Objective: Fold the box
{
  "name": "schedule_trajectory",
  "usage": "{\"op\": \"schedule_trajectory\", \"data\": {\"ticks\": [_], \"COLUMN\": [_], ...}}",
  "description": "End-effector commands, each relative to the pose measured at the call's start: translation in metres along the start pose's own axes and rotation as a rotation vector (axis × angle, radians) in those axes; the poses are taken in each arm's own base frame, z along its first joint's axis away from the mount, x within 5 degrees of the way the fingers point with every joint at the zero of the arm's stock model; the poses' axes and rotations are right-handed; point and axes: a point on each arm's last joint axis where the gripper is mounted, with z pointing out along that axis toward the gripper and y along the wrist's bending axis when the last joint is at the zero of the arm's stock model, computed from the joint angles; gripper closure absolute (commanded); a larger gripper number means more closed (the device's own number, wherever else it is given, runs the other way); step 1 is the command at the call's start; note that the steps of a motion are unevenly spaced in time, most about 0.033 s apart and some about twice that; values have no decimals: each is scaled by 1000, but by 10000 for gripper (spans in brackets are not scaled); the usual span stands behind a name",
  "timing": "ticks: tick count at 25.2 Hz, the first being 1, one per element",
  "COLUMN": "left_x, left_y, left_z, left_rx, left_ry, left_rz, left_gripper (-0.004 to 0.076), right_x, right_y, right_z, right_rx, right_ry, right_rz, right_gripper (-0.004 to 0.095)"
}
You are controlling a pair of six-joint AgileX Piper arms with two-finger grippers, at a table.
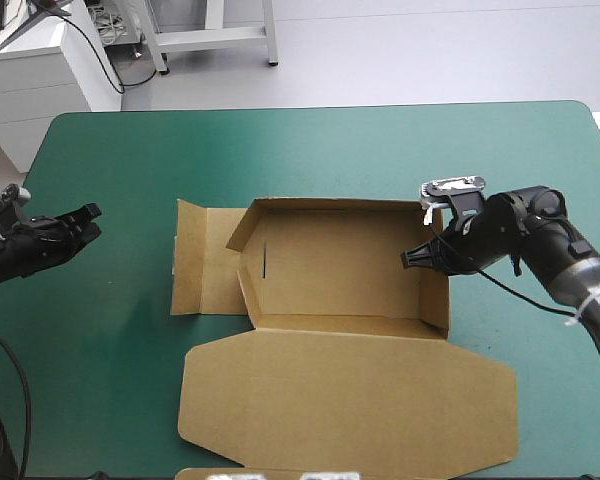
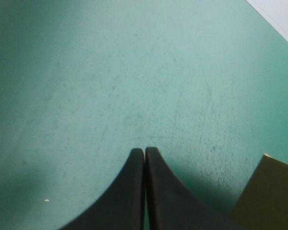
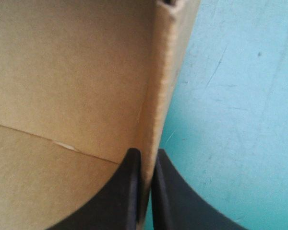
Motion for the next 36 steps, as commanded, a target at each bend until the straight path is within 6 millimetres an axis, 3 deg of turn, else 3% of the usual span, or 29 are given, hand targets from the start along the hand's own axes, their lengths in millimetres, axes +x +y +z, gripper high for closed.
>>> {"op": "schedule_trajectory", "data": {"ticks": [1, 12, 17, 20, 21, 23, 25, 28, 36], "left_x": [-9, -9, -10, -10, -10, -10, -10, -9, -9], "left_y": [-11, -10, -10, -10, -10, -10, -10, -10, -11], "left_z": [-11, -11, -11, -11, -11, -11, -11, -11, -11], "left_rx": [34, 30, 28, 27, 25, 24, 26, 32, 35], "left_ry": [-63, -69, -73, -75, -78, -80, -77, -66, -61], "left_rz": [-13, -16, -16, -16, -16, -16, -16, -16, -15], "left_gripper": [732, 733, 732, 732, 732, 732, 732, 732, 732], "right_x": [-15, -76, -87, -89, -89, -91, -97, -105, -83], "right_y": [1, 5, 6, 6, 6, 6, 6, 8, 12], "right_z": [5, 12, 15, 15, 15, 10, -4, -45, -117], "right_rx": [-7, -12, -12, -12, -13, -4, 1, 19, 4], "right_ry": [16, -4, 15, 8, 2, -7, -26, -137, -304], "right_rz": [-56, -62, -24, -2, 0, 20, 13, -2, -14], "right_gripper": [908, 894, 630, 391, 235, 110, 96, 96, 95]}}
